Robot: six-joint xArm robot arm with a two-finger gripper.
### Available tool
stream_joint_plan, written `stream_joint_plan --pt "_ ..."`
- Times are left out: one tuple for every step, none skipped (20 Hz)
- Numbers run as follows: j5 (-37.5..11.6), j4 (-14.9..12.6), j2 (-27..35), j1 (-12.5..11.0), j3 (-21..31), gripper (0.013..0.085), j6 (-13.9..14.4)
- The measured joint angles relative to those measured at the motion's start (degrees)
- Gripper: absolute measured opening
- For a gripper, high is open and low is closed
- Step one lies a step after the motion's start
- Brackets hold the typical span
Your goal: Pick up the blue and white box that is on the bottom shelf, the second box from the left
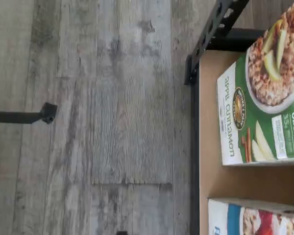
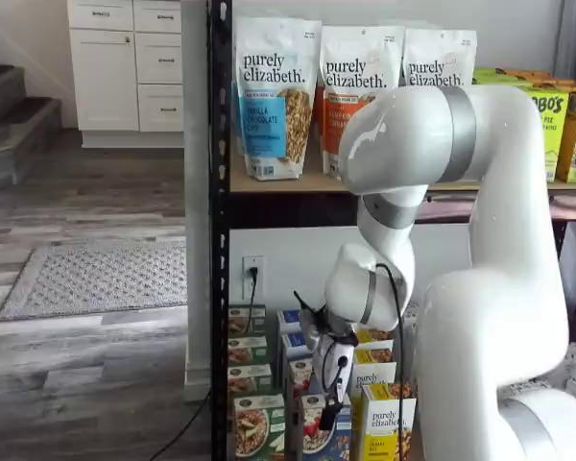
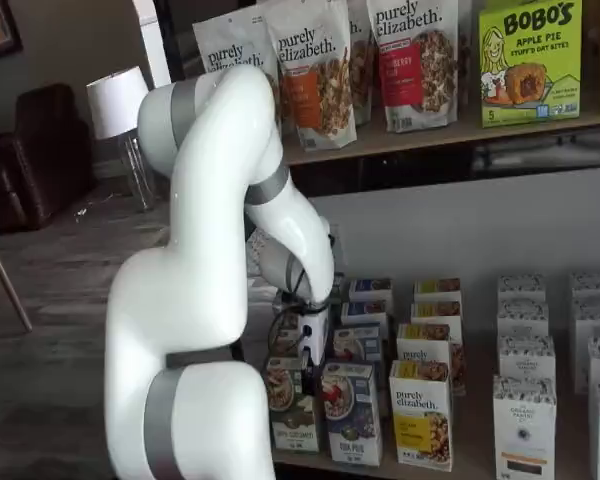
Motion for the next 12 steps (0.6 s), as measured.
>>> stream_joint_plan --pt "0.71 -1.68 0.08 -0.13 -0.28 0.085 1.47" --pt "1.97 -4.59 0.36 -0.44 -0.87 0.085 3.82" --pt "2.46 -5.57 0.57 -0.58 -1.15 0.085 4.6" --pt "2.7 -5.77 0.8 -0.64 -1.41 0.085 4.71" --pt "2.75 -5.51 0.97 -0.68 -1.56 0.085 4.43" --pt "2.47 -4.98 1.1 -0.69 -1.6 0.085 3.94" --pt "1.71 -4.0 1.24 -0.62 -1.51 0.085 3.07" --pt "0.73 -2.93 1.39 -0.5 -1.36 0.085 2.16" --pt "-0.35 -1.96 1.52 -0.35 -1.14 0.085 1.32" --pt "-1.81 -0.73 1.67 -0.12 -0.87 0.085 0.31" --pt "-3.17 0.43 1.89 0.1 -0.66 0.085 -0.65" --pt "-4.69 1.56 2.18 0.32 -0.48 0.085 -1.57"
